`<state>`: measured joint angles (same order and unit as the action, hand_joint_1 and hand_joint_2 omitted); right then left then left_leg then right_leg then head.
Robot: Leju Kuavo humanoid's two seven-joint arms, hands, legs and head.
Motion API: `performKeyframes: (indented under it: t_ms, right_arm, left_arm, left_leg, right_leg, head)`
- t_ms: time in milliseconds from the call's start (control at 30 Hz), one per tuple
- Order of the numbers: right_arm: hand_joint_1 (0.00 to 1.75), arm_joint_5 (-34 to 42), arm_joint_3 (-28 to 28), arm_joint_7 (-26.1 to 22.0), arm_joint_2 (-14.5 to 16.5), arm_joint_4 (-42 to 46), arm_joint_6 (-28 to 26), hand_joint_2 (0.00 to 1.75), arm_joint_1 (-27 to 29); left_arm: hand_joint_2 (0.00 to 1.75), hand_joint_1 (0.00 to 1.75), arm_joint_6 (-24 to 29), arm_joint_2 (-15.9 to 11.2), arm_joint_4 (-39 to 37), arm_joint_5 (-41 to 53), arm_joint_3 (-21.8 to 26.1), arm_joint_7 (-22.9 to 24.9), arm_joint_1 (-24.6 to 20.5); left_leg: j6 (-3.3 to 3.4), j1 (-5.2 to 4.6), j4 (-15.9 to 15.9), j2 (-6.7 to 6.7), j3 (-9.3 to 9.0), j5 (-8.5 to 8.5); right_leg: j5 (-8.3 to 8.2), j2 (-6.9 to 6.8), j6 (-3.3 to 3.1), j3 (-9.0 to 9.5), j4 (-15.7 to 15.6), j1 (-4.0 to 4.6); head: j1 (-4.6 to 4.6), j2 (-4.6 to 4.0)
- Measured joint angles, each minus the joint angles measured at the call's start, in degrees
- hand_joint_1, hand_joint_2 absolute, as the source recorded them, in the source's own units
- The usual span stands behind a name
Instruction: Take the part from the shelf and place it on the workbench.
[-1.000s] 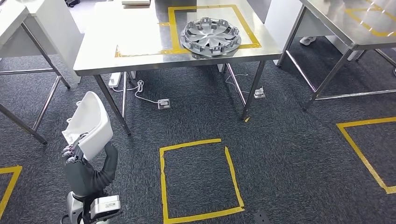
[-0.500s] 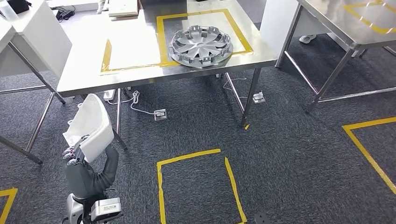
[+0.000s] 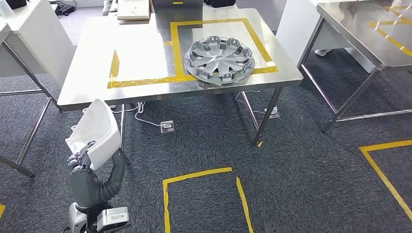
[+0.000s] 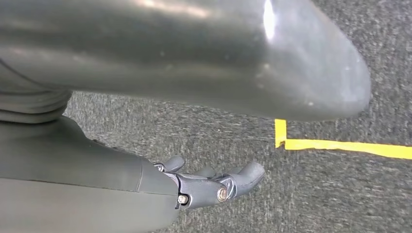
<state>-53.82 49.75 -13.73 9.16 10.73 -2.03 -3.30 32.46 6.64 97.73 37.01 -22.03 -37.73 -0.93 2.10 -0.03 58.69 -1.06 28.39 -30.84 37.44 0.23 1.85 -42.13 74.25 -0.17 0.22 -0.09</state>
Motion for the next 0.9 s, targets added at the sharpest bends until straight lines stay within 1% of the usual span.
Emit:
performKeyframes:
  t_ms: [33,67,100,133,167,200,233,267,300,333,367,400,433,467,500,533,567,600,633,667,700,733,767,800,833,867,900]
  right_arm:
    - [0.0,-0.01,0.08,-0.07,0.0,0.0,-0.02,0.0,0.1]
    - [0.0,-0.02,0.14,-0.15,0.0,-0.01,-0.03,0.0,0.22]
    - [0.0,-0.03,0.2,-0.22,0.0,-0.01,-0.03,0.0,0.28]
    - [0.0,-0.07,0.27,-0.27,0.0,-0.02,-0.02,0.0,0.31]
    - [0.0,-0.09,0.34,-0.31,0.01,-0.02,-0.01,0.0,0.34]
    - [0.0,-0.13,0.38,-0.33,0.02,-0.02,0.01,0.0,0.27]
    - [0.0,-0.15,0.41,-0.34,0.05,-0.02,0.02,0.0,0.14]
    - [0.0,-0.16,0.43,-0.34,0.1,-0.02,0.01,0.0,0.04]
    - [0.0,-0.17,0.48,-0.35,0.14,-0.02,0.0,0.0,-0.05]
    - [0.0,-0.17,0.53,-0.35,0.17,-0.02,-0.01,0.0,-0.09]
    - [0.0,-0.17,0.59,-0.35,0.18,-0.02,-0.02,0.0,-0.06]
    - [0.0,-0.17,0.65,-0.34,0.18,-0.02,-0.02,0.0,-0.03]
    - [0.0,-0.17,0.71,-0.34,0.18,-0.02,-0.01,0.0,0.0]
    - [0.0,-0.17,0.77,-0.33,0.18,-0.02,0.02,0.0,0.05]
    - [0.0,-0.17,0.82,-0.33,0.18,-0.02,0.06,0.0,0.12]
    - [0.0,-0.17,0.85,-0.33,0.19,-0.02,0.1,0.0,0.2]
    - [0.0,-0.16,0.88,-0.33,0.2,-0.03,0.14,0.0,0.34]
    - [0.0,-0.15,0.92,-0.33,0.21,-0.05,0.2,0.0,0.37]
    - [0.0,-0.11,0.96,-0.32,0.21,-0.07,0.24,0.0,0.34]
    - [0.0,-0.09,1.0,-0.32,0.22,-0.08,0.27,0.0,0.31]
    - [0.0,-0.07,1.03,-0.32,0.23,-0.09,0.31,0.0,0.17]
    - [0.0,-0.05,1.04,-0.32,0.23,-0.09,0.31,0.0,0.03]
    - [0.0,-0.05,1.05,-0.34,0.22,-0.08,0.32,0.0,-0.12]
    - [0.0,-0.05,1.05,-0.34,0.22,-0.07,0.32,0.0,-0.3]
    - [0.0,-0.05,1.05,-0.33,0.22,-0.07,0.35,0.0,-0.48]
    - [0.0,-0.06,1.05,-0.31,0.24,-0.06,0.4,0.0,-0.58]
    - [0.0,-0.11,1.05,-0.26,0.25,-0.07,0.49,0.0,-0.6]
  left_arm:
    - [1.75,1.75,-0.01,0.0,0.01,0.17,0.08,0.0,0.04]
    - [1.75,1.75,-0.03,0.0,0.01,0.35,0.16,0.0,0.08]
    - [1.75,1.75,-0.08,0.01,0.01,0.53,0.21,0.01,0.15]
    - [1.75,1.75,-0.14,0.04,0.07,0.69,0.25,0.03,0.25]
    - [1.75,1.75,-0.26,0.09,0.22,0.84,0.29,0.07,0.37]
    - [1.75,1.75,-0.36,0.18,0.45,0.97,0.32,0.11,0.44]
    - [1.75,1.75,-0.44,0.26,0.74,1.08,0.35,0.14,0.42]
    - [1.75,1.75,-0.54,0.33,0.97,1.16,0.38,0.16,0.39]
    - [1.75,1.75,-0.56,0.37,1.14,1.22,0.42,0.16,0.31]
    - [1.75,1.75,-0.58,0.39,1.23,1.26,0.49,0.16,0.3]
    - [1.75,1.75,-0.6,0.38,1.26,1.27,0.55,0.17,0.39]
    - [1.75,1.75,-0.6,0.37,1.27,1.3,0.61,0.2,0.51]
    - [1.75,1.75,-0.6,0.36,1.28,1.39,0.65,0.25,0.66]
    - [1.75,1.75,-0.61,0.35,1.31,1.5,0.67,0.32,0.83]
    - [1.75,1.75,-0.63,0.35,1.35,1.63,0.67,0.4,0.97]
    - [1.75,1.75,-0.67,0.34,1.4,1.76,0.68,0.49,1.09]
    - [1.75,1.75,-0.73,0.33,1.42,1.86,0.69,0.54,1.22]
    - [1.75,1.75,-0.79,0.29,1.39,1.93,0.73,0.57,1.38]
    - [1.75,1.75,-0.89,0.27,1.4,1.99,0.77,0.61,1.55]
    - [1.75,1.75,-1.01,0.25,1.45,2.02,0.8,0.62,1.71]
    - [1.75,1.75,-1.08,0.27,1.54,2.04,0.83,0.64,1.74]
    - [1.75,1.75,-1.15,0.33,1.7,2.06,0.83,0.65,1.66]
    - [1.75,1.75,-1.17,0.4,1.86,2.07,0.84,0.64,1.54]
    - [1.75,1.75,-1.16,0.48,1.99,2.08,0.87,0.64,1.41]
    - [1.75,1.75,-1.18,0.55,2.08,2.1,0.9,0.63,1.34]
    - [1.75,1.75,-1.24,0.58,2.11,2.13,0.93,0.65,1.34]
    - [1.75,1.75,-1.31,0.61,2.11,2.19,0.95,0.69,1.34]
  left_leg:
    - [-0.13,0.05,-0.04,-0.07,-0.97,-0.85]
    - [-0.3,0.05,-0.08,-0.05,-1.83,-1.73]
    - [-0.51,-0.03,-0.02,-0.06,-2.63,-2.71]
    - [-0.8,-0.15,-0.14,-0.07,-3.33,-3.7]
    - [-1.15,-0.28,-0.13,-0.08,-4.38,-4.31]
    - [-1.51,-0.39,0.12,-0.11,-5.19,-4.39]
    - [-1.89,-0.44,1.12,-0.06,-5.28,-3.86]
    - [-2.19,-0.45,3.46,0.06,-4.57,-2.64]
    - [-2.41,-0.42,6.69,0.2,-2.66,-1.5]
    - [-2.66,-0.36,10.44,0.35,-0.13,-1.05]
    - [-2.86,-0.26,13.8,0.47,2.55,-1.74]
    - [-3.04,-0.18,16.03,0.53,5.13,-3.86]
    - [-3.2,-0.1,17.1,0.57,7.29,-6.69]
    - [-3.27,-0.07,16.99,0.61,8.95,-9.43]
    - [-3.27,-0.05,15.79,0.65,10.02,-11.07]
    - [-3.17,-0.05,13.7,0.68,10.61,-10.68]
    - [-2.93,-0.06,10.79,0.77,10.91,-7.61]
    - [-2.65,-0.17,7.58,0.88,11.16,-3.01]
    - [-2.29,-0.29,5.12,0.99,11.13,1.26]
    - [-1.94,-0.43,3.43,1.05,10.86,4.4]
    - [-1.58,-0.51,2.61,1.03,10.4,5.4]
    - [-1.14,-0.46,2.46,0.92,9.32,5.09]
    - [-0.72,-0.37,2.14,0.84,8.19,4.72]
    - [-0.31,-0.24,1.83,0.8,7.08,4.31]
    - [0.0,-0.15,1.55,0.78,5.89,3.8]
    - [0.15,-0.11,1.25,0.79,4.9,3.13]
    - [0.23,-0.09,0.97,0.7,3.85,2.35]
  right_leg:
    - [-1.19,-0.02,-0.03,-0.23,-2.9,-0.04]
    - [-4.76,-0.11,-0.14,-0.13,-6.61,-0.06]
    - [-9.13,-0.26,-0.31,0.1,-10.07,-0.03]
    - [-12.88,-0.42,-0.54,0.51,-12.48,0.05]
    - [-15.27,-0.5,-0.87,0.99,-13.94,0.08]
    - [-15.48,-0.47,-1.25,1.53,-14.32,0.11]
    - [-14.94,-0.33,-1.71,2.36,-14.37,0.01]
    - [-14.34,-0.22,-2.2,3.22,-14.53,-0.12]
    - [-13.75,-0.16,-2.64,4.12,-14.6,-0.19]
    - [-13.17,-0.12,-3.01,5.1,-14.66,-0.26]
    - [-12.36,-0.13,-3.26,6.0,-14.69,-0.25]
    - [-11.5,-0.08,-3.38,6.93,-14.7,-0.24]
    - [-10.61,0.0,-3.41,7.92,-14.7,-0.25]
    - [-9.66,0.1,-3.41,9.02,-14.7,-0.25]
    - [-8.69,0.2,-3.37,10.19,-14.7,-0.26]
    - [-7.73,0.26,-3.31,11.39,-14.7,-0.26]
    - [-6.74,0.29,-3.2,12.42,-14.75,-0.25]
    - [-5.71,0.34,-2.99,13.43,-14.66,-0.19]
    - [-4.61,0.4,-2.69,14.29,-14.67,-0.11]
    - [-3.67,0.43,-2.32,15.28,-14.79,-0.03]
    - [-3.27,0.49,-1.89,16.31,-14.66,0.07]
    - [-3.23,0.49,-1.5,17.0,-14.33,0.1]
    - [-3.81,0.42,-1.22,17.06,-13.04,0.07]
    - [-4.64,0.36,-1.01,16.06,-10.69,0.04]
    - [-5.04,0.27,-0.84,14.06,-7.51,-0.04]
    - [-4.78,0.19,-0.67,11.33,-4.04,-0.15]
    - [-3.39,0.15,-0.47,8.48,-1.18,-0.2]
  head:
    - [0.02,0.0]
    - [0.03,0.0]
    - [0.05,0.0]
    - [0.01,0.0]
    - [-0.03,0.0]
    - [-0.09,0.0]
    - [-0.13,0.0]
    - [-0.16,0.0]
    - [-0.26,0.0]
    - [-0.29,0.0]
    - [-0.36,0.0]
    - [-0.4,0.0]
    - [-0.37,0.0]
    - [-0.39,0.0]
    - [-0.4,0.0]
    - [-0.4,0.0]
    - [-0.41,0.0]
    - [-0.43,0.0]
    - [-0.38,0.0]
    - [-0.34,0.0]
    - [-0.28,0.0]
    - [-0.22,0.0]
    - [-0.16,0.0]
    - [-0.08,0.0]
    - [0.01,0.0]
    - [0.11,0.0]
    - [0.14,0.0]
